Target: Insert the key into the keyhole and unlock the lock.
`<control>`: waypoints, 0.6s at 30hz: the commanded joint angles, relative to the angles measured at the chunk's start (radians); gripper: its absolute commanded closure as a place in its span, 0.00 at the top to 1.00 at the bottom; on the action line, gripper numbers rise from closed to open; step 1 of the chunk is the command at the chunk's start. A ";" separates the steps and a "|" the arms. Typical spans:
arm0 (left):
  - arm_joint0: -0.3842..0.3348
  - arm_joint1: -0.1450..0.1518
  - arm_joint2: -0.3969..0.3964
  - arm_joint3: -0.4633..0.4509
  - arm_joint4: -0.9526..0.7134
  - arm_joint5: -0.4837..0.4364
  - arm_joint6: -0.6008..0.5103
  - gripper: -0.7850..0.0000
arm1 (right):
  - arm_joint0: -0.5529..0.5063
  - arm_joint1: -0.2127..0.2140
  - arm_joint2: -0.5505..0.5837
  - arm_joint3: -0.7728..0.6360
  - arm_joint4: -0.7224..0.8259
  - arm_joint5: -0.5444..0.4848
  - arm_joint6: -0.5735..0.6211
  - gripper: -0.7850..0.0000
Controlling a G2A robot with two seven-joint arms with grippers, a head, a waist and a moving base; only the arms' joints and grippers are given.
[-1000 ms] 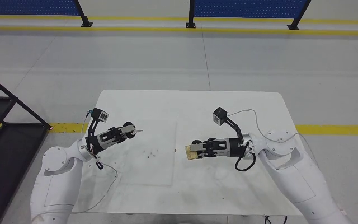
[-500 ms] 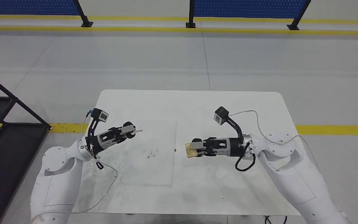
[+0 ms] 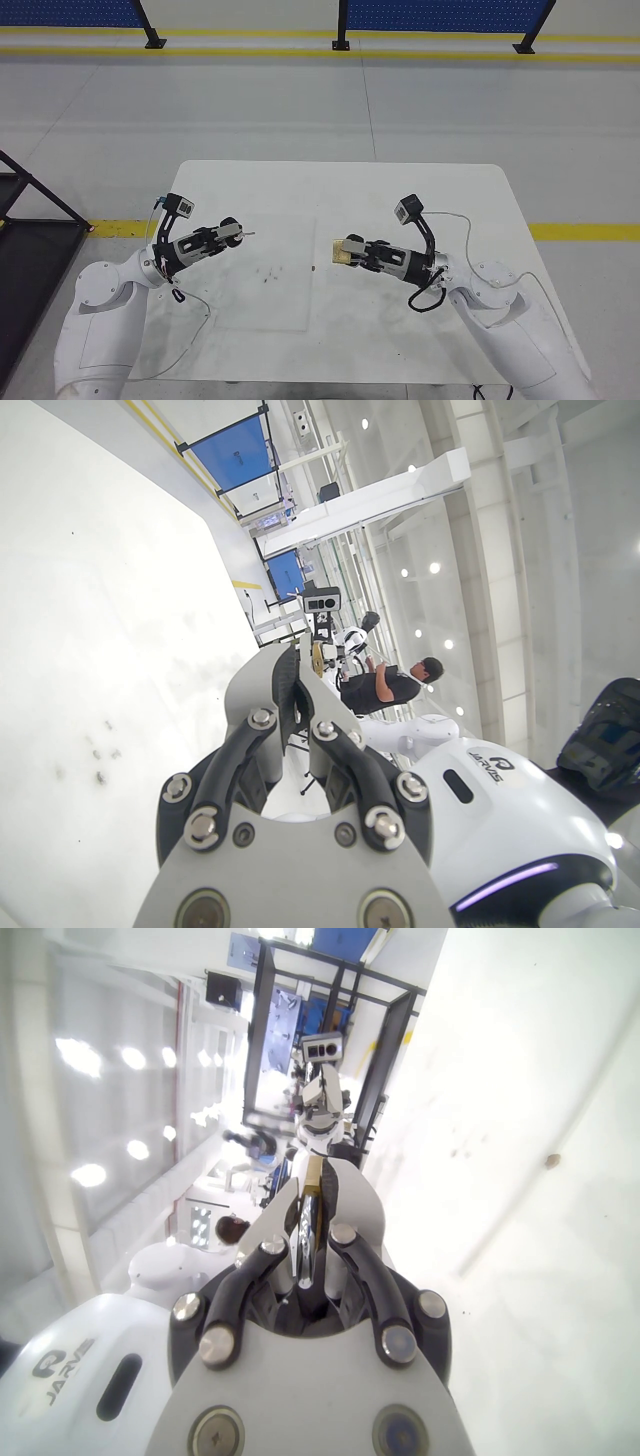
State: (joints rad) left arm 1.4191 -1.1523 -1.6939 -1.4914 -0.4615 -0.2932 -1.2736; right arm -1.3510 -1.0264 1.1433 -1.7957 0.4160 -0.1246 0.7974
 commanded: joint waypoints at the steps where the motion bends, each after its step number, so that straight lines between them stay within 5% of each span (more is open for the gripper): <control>1: 0.000 0.000 0.000 0.000 0.000 0.000 0.000 0.00 | 0.005 -0.003 -0.009 0.008 0.021 -0.019 0.012 0.00; 7: 0.003 -0.001 0.012 -0.011 0.001 0.005 -0.004 0.00 | 0.005 -0.003 -0.009 0.008 0.021 -0.019 0.012 0.00; 18: -0.063 -0.013 0.226 -0.029 0.034 0.019 -0.009 0.00 | 0.005 -0.003 -0.009 0.008 0.021 -0.019 0.012 0.00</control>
State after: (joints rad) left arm 1.3670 -1.1642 -1.4879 -1.5283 -0.4445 -0.2720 -1.2855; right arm -1.3460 -1.0296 1.1342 -1.7875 0.4370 -0.1434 0.8094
